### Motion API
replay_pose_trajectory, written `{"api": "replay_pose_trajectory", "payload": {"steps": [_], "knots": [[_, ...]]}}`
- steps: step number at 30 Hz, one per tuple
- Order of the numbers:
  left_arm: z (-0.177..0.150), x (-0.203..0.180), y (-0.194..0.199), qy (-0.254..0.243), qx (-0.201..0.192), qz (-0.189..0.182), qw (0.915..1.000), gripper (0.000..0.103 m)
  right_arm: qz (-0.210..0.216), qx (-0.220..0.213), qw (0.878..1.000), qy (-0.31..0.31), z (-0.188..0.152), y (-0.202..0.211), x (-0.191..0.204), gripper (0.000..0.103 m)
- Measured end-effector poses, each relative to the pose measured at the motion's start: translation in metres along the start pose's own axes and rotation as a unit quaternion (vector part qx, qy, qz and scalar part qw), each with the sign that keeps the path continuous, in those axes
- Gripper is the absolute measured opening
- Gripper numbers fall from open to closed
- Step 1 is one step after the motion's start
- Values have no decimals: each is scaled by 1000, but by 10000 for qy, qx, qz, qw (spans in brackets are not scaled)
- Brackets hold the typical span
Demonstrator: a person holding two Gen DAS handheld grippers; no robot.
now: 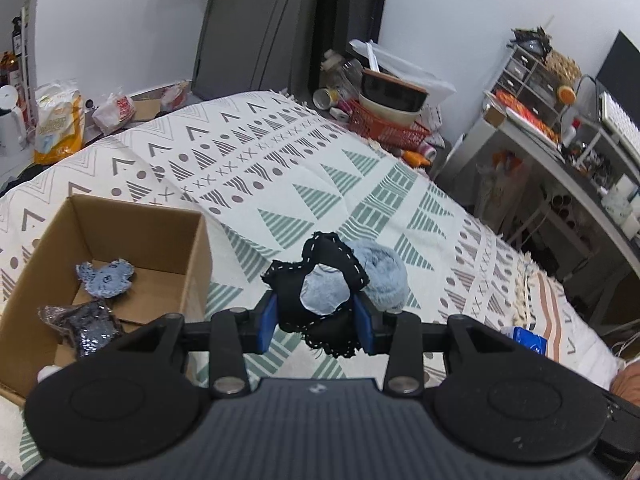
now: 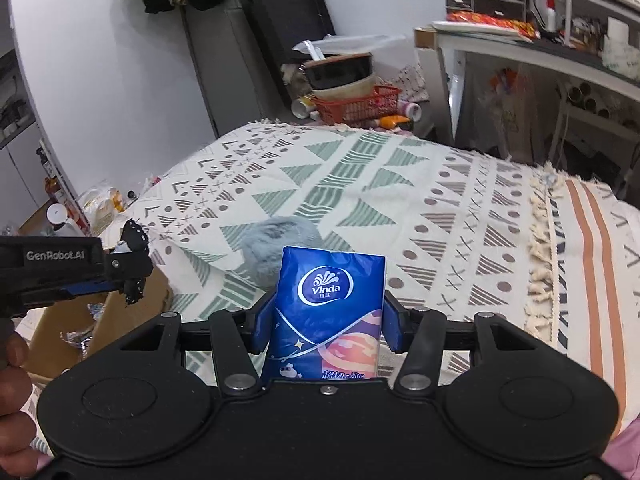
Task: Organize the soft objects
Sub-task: 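Carry the scrunchie and tissue pack over the box and open both tools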
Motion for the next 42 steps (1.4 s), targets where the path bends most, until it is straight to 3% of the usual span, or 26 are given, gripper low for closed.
{"api": "replay_pose_trajectory", "payload": {"steps": [21, 39, 42], "knots": [[26, 84, 28, 811, -34, -10, 9967, 40, 326, -74, 9993, 185, 15, 2, 110, 52], [29, 150, 5, 1606, 221, 250, 9864, 40, 512, 37, 9986, 94, 23, -35, 164, 52], [30, 155, 1, 1645, 223, 293, 9857, 44, 546, 88, 9984, 81, 22, -42, 169, 52]]}}
Point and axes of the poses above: each gripper's, at about its wrist camera, not at the fingertips, and y roughly against the way its jaws point, x to its left, z to its top, the point moved 10 cm from there along -y, roughly the way its jaws point, and after that the axes turned 4 degrees about -x, right-handed, at the moved point
